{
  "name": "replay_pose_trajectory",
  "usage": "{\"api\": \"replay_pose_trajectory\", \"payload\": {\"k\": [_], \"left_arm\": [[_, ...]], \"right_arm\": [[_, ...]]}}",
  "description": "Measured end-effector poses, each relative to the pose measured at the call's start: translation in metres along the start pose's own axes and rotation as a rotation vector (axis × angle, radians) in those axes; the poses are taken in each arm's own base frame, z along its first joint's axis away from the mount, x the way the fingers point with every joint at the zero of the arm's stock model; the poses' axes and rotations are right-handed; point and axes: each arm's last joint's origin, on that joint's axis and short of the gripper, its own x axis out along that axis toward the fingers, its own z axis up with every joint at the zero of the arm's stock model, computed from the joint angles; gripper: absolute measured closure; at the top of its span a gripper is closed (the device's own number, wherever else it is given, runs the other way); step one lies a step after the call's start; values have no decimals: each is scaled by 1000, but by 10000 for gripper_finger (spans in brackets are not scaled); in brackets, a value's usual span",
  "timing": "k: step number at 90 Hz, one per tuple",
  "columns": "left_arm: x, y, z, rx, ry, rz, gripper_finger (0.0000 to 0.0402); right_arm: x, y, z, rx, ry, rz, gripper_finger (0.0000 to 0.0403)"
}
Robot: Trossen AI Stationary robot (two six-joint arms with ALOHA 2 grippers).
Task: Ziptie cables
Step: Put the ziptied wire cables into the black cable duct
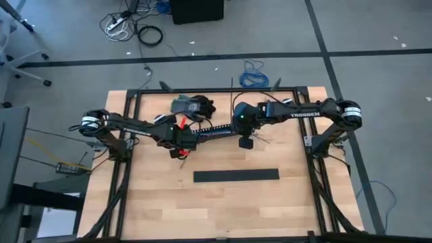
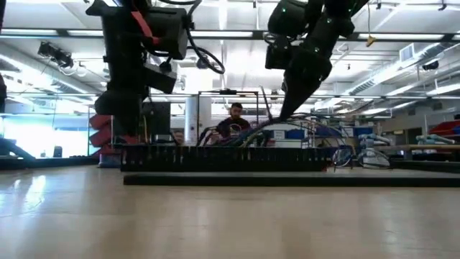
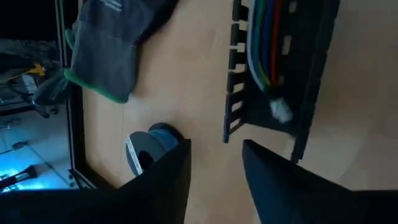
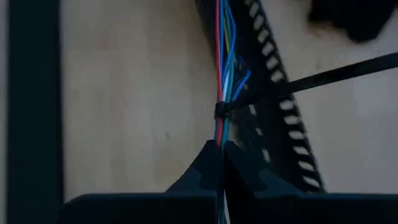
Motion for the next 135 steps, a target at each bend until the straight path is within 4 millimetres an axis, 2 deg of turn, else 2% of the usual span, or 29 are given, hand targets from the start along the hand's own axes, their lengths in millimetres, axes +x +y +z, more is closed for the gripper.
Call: {"api": "replay_pose_trajectory", "payload": {"k": [13, 36, 65, 87, 112, 135], "left_arm": [[0, 0, 0, -8, -2, 3, 264], [0, 0, 0, -30, -4, 3, 264], [0, 0, 1, -37, -12, 1, 264], [-1, 0, 1, -37, -13, 0, 264], [-1, -1, 3, -34, -26, -3, 264], [-1, -1, 6, -22, -51, -18, 264]], "right_arm": [[0, -11, -5, 3, 36, -10, 402], [-1, -17, -12, 0, 98, 14, 403], [-2, -33, -16, 2, 102, -8, 403], [26, -43, -24, 4, 204, 10, 403], [22, -58, -26, -35, 204, -92, 403], [27, -68, -30, -112, 246, -132, 403]]}}
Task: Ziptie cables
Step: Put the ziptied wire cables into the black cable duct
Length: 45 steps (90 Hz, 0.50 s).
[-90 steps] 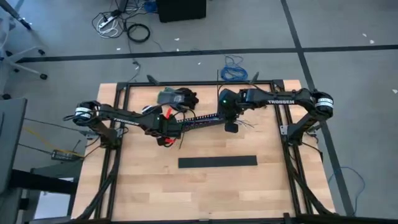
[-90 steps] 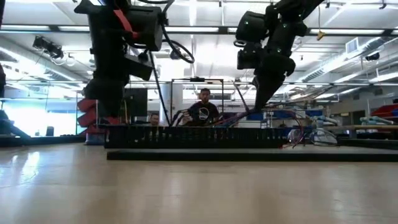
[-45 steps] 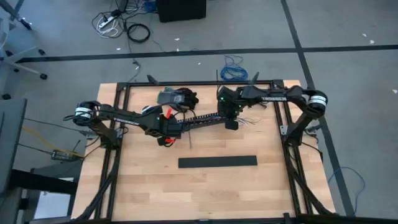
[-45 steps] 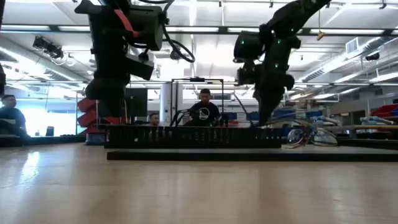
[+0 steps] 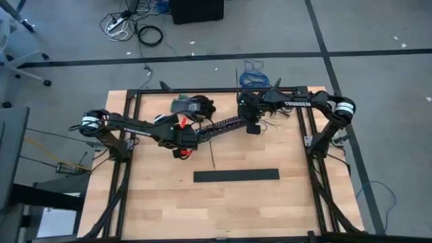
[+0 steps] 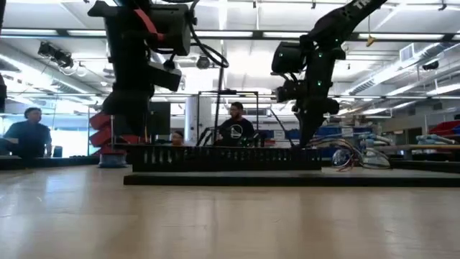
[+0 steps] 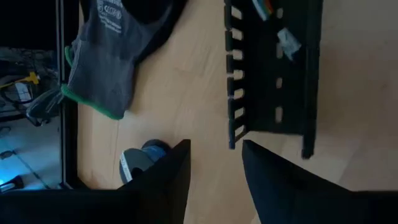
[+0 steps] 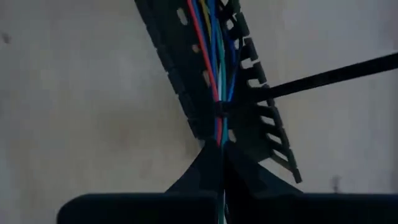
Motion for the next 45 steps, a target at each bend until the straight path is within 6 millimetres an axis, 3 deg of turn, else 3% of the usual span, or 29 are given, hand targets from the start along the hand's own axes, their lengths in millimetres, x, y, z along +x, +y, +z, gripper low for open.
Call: {"api": "replay_pose_trajectory", "payload": {"k": [26, 45], "left_arm": [[0, 0, 0, 19, 0, -1, 264], [0, 0, 0, 36, -1, -1, 264]], "right_arm": [[8, 13, -3, -45, 60, 157, 403], [-10, 25, 9, -56, 107, 238, 403]]}}
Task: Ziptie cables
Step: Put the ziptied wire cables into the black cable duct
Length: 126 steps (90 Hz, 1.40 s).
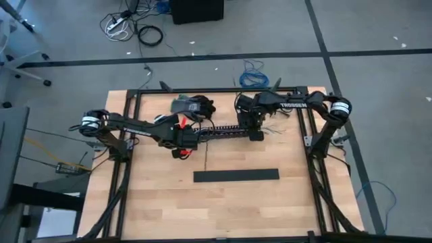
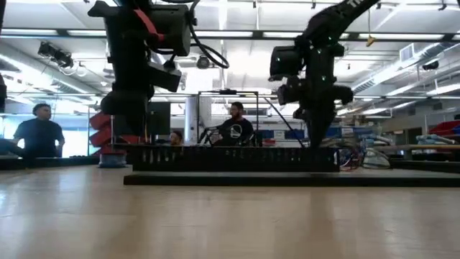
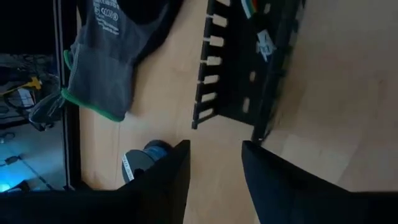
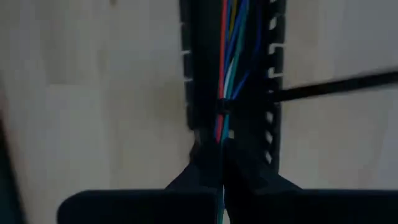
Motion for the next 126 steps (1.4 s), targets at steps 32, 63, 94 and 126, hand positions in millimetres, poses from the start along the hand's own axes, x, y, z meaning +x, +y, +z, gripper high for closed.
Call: {"api": "replay_pose_trajectory", "payload": {"k": [32, 63, 94, 126], "left_arm": [[0, 0, 0, -16, 1, 0, 264], [0, 0, 0, -15, 3, 1, 264], [0, 0, 0, -22, 3, -2, 264], [0, -1, 0, -18, 5, -12, 264]], "right_arm": [[-14, 0, 9, 1, -8, -56, 403], [3, -2, -3, 36, 13, -14, 403], [12, -4, -4, 66, -31, -33, 379], [10, -6, -3, 147, -38, -40, 262]]}}
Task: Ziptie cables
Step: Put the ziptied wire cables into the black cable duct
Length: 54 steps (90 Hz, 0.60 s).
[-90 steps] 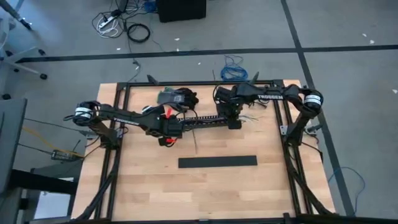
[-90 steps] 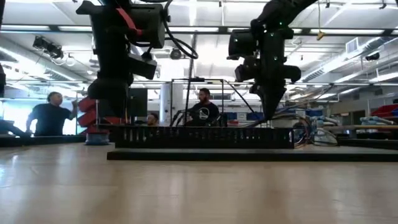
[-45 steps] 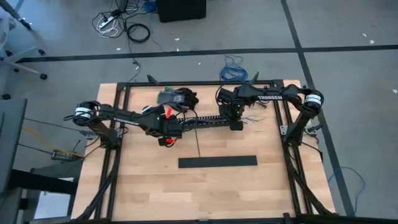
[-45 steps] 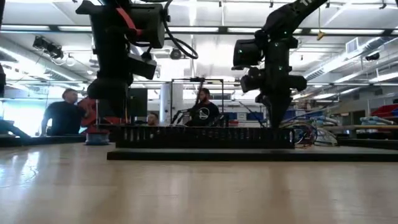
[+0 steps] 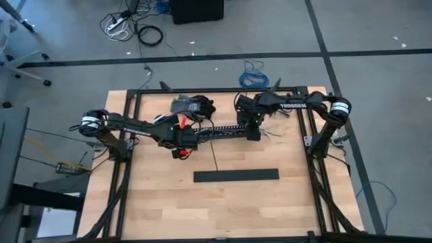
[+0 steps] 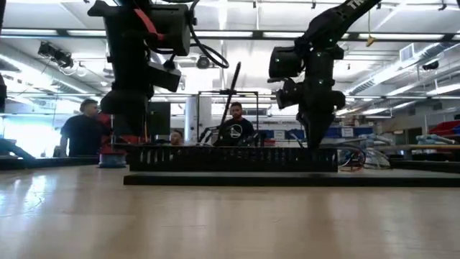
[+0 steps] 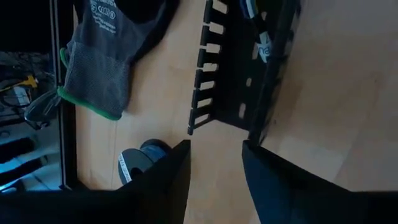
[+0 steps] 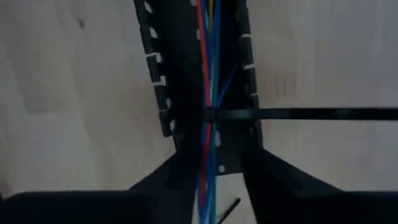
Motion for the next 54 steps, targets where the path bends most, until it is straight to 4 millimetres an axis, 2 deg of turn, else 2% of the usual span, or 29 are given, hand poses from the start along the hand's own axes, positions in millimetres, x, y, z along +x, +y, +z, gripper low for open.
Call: {"api": "replay_pose_trajectory", "payload": {"k": [21, 36, 54], "left_arm": [[0, 0, 0, 1, 1, -3, 264], [0, 0, 0, 1, 1, -3, 264], [0, 0, -1, 5, 8, -5, 264]], "right_arm": [[-12, 2, 4, -13, 51, -43, 220], [-26, 4, 6, -25, 109, -84, 219], [-35, 10, -4, 67, 253, -72, 226]]}}
